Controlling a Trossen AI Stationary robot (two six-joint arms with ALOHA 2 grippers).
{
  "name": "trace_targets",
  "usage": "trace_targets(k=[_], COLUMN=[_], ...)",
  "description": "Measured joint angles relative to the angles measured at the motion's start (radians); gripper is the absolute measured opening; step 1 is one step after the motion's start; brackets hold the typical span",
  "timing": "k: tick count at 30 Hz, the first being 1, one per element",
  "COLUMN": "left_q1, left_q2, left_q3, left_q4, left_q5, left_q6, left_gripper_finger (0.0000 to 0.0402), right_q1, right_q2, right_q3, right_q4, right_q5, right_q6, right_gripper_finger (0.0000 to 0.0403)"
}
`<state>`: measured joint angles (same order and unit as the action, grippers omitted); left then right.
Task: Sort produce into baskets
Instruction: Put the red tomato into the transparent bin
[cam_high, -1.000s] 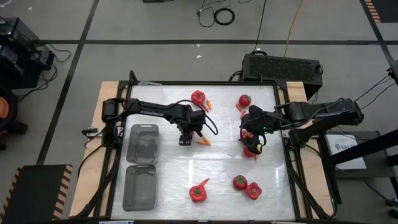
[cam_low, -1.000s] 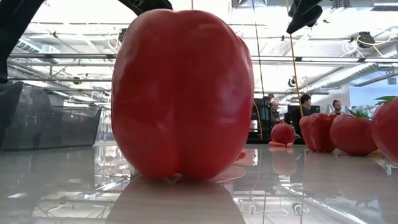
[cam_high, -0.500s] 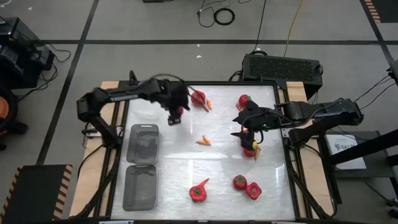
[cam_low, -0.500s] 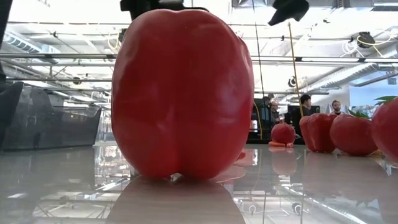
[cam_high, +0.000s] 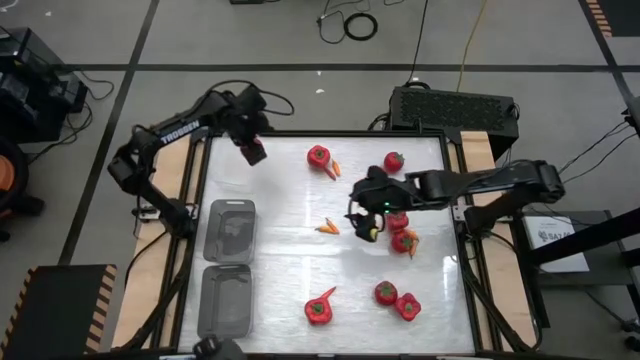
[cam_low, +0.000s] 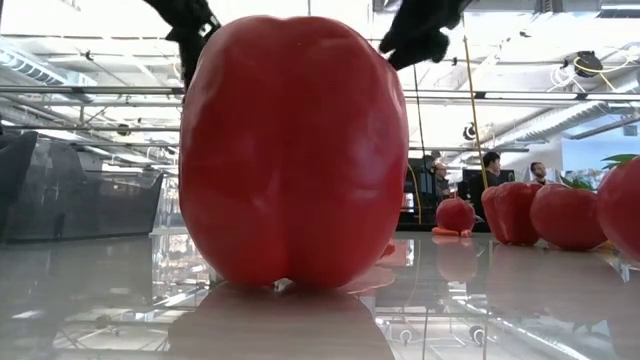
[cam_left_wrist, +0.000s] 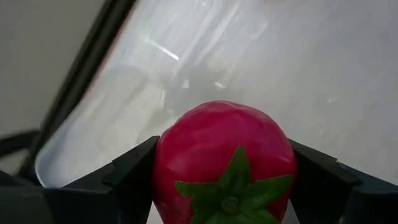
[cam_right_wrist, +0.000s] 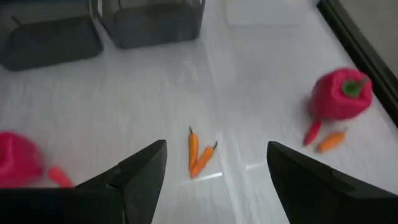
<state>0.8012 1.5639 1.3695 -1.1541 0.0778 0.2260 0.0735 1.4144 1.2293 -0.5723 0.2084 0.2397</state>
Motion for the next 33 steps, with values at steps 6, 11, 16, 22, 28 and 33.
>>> trace_targets(k=[6, 11, 16, 22, 28, 33], left_q1=[0.129, 0.201, 0.246, 0.289, 0.294, 0.297], left_q2=[0.0, 0.0, 0.0, 0.022, 0.049, 0.06], left_q3=[-0.092, -0.153, -0.185, -0.197, -0.197, -0.197], left_q4=[0.034, 0.151, 0.266, 0.271, 0.278, 0.274], left_q5=[0.014, -0.026, -0.031, -0.036, -0.058, -0.158], left_q6=[0.015, -0.04, -0.09, -0.114, -0.109, -0.109], left_gripper_finger=[0.0293, 0.0293, 0.0293, 0.0293, 0.0293, 0.0293], right_q1=[-0.05, -0.094, -0.129, -0.147, -0.147, -0.147], right_q2=[0.058, 0.08, 0.085, 0.085, 0.085, 0.085], right_q3=[0.0, 0.0, 0.0, 0.0, 0.0, 0.0], right_q4=[0.116, 0.161, 0.187, 0.188, 0.188, 0.187], right_q5=[-0.001, -0.001, -0.003, -0.005, -0.005, -0.005], right_q6=[-0.032, -0.043, -0.043, -0.043, -0.043, -0.043], right_gripper_finger=[0.027, 0.027, 0.027, 0.027, 0.027, 0.027])
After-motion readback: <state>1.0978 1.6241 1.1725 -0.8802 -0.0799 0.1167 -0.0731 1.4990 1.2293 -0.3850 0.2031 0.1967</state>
